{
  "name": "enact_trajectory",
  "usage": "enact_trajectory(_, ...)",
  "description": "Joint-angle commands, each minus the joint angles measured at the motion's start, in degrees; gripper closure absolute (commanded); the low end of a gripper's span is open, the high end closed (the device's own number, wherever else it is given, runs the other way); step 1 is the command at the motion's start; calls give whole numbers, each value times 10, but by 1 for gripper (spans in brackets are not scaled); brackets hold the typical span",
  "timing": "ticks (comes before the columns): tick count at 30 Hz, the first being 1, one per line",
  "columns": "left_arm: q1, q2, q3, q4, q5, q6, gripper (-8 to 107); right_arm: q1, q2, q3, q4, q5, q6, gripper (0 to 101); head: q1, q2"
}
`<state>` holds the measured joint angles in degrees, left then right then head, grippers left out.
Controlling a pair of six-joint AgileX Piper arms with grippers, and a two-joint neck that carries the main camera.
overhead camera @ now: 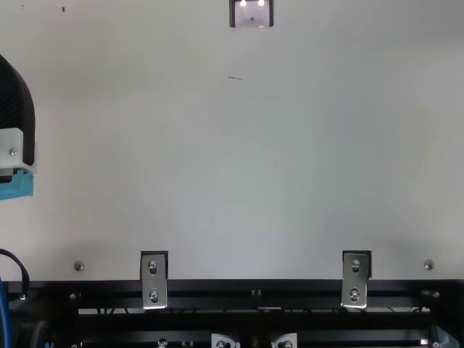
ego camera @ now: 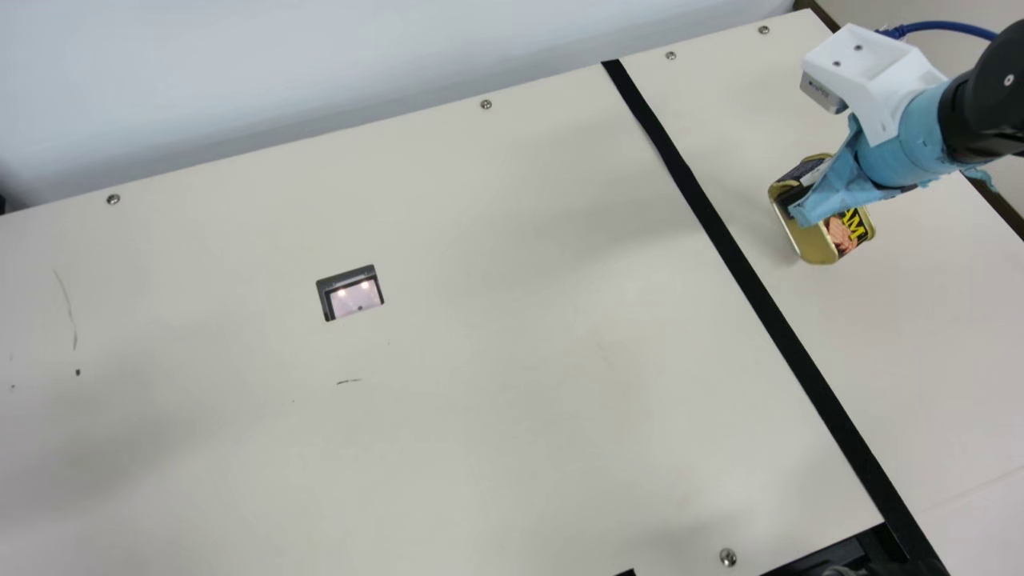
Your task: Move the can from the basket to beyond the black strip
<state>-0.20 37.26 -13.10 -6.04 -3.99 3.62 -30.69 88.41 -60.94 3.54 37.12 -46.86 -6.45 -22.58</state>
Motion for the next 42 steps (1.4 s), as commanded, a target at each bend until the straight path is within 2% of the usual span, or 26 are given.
enact_trajectory(1, 0, 0, 0, 0, 0, 0, 9, 1, 2, 2, -4, -5, 6, 61, -12, -3)
enact_trajectory(2, 0, 0, 0, 0, 0, 0, 9, 2, 3, 4, -4, -8, 9, 44, -12, -3)
enact_trajectory(3, 0, 0, 0, 0, 0, 0, 9, 3, 4, 5, -3, -11, 12, 11, -12, -3)
enact_trajectory(4, 0, 0, 0, 0, 0, 0, 9, 5, 5, 7, -2, -13, 14, 0, -12, -3)
enact_trajectory(13, 0, 0, 0, 0, 0, 0, 9, 16, -1, 16, 26, -46, 28, 0, -12, -3)
enact_trajectory(23, 0, 0, 0, 0, 0, 0, 9, 75, -43, 25, 161, -99, -5, 0, -12, -3)
enact_trajectory(32, 0, 0, 0, 0, 0, 0, 9, 159, -87, 37, 262, -128, -16, 0, -12, -3)
enact_trajectory(38, 0, 0, 0, 0, 0, 0, 9, 217, -109, 49, 293, -152, -1, 0, -12, -3)
enact_trajectory(42, 0, 0, 0, 0, 0, 0, 9, 251, -120, 60, 293, -175, 20, 0, -12, -3)
